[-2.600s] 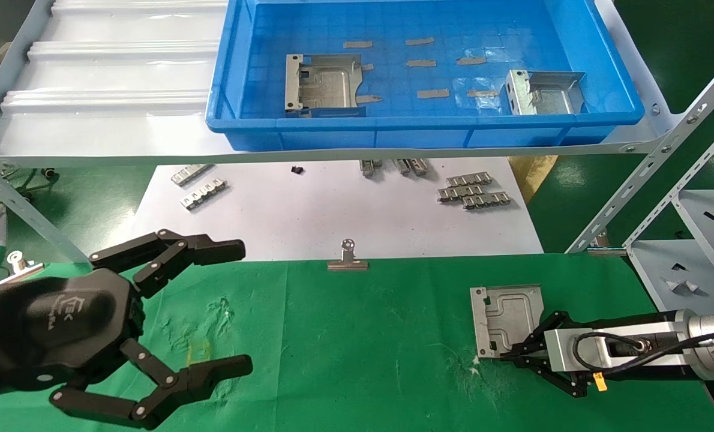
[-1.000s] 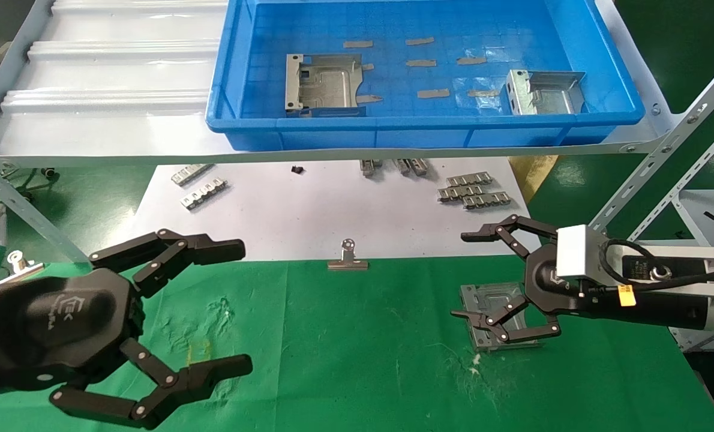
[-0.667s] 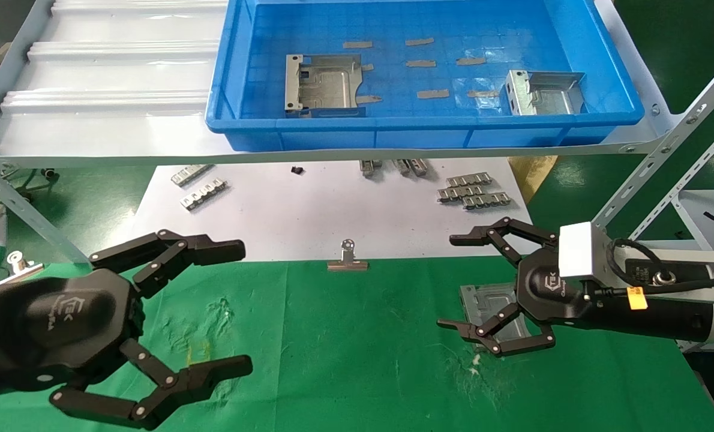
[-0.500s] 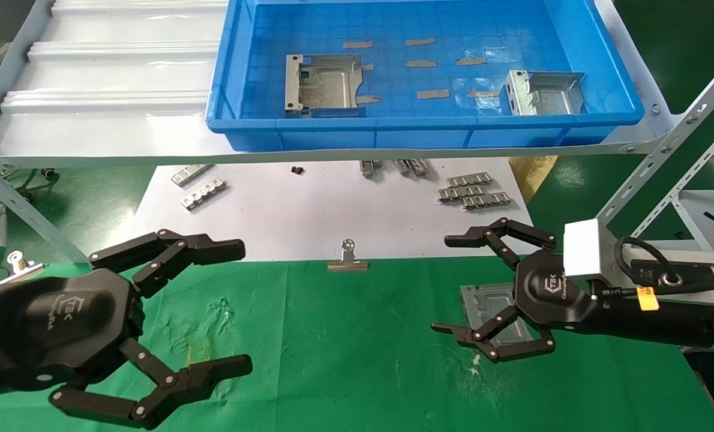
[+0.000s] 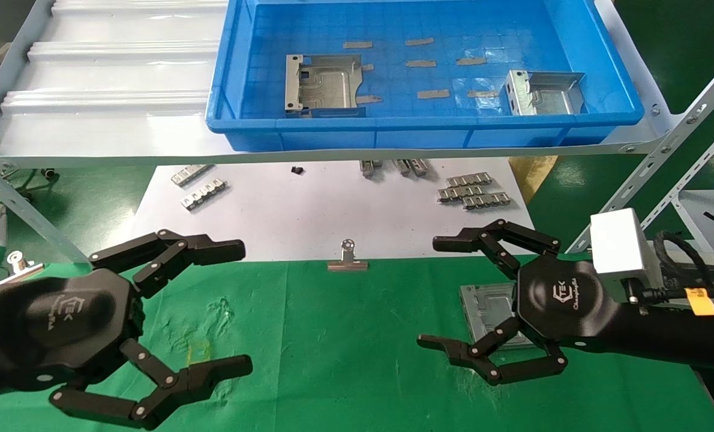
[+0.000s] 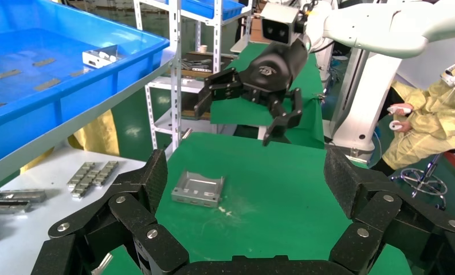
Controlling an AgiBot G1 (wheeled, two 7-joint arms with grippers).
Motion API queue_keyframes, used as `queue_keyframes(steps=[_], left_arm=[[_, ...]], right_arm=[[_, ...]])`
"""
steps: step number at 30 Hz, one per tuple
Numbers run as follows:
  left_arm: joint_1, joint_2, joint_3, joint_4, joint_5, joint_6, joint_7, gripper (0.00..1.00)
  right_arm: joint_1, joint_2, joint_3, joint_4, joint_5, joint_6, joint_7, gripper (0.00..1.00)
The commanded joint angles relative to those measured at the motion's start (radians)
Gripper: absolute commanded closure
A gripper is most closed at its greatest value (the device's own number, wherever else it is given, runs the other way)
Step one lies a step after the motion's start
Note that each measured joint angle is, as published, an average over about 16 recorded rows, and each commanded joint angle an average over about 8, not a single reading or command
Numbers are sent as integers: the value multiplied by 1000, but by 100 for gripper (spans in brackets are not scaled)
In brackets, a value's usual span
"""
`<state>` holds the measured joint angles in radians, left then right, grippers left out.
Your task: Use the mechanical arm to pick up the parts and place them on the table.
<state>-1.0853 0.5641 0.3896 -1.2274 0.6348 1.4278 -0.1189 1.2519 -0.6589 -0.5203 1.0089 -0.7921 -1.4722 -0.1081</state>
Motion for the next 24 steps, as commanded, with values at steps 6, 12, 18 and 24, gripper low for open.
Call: queue_keyframes(steps=[6,12,18,24], left_arm=[[0,0,0,0,0,0,0,0],[0,0,0,0,0,0,0,0],[0,0,0,0,0,0,0,0],[0,0,0,0,0,0,0,0]], right_arm=[[-58,16,79,90,20,-8,97,0],[-108,29,146,167,37,-14,179,0],[-156,42,211,242,54,-21,259,0],[-187,50,254,290,66,-25,306,0]])
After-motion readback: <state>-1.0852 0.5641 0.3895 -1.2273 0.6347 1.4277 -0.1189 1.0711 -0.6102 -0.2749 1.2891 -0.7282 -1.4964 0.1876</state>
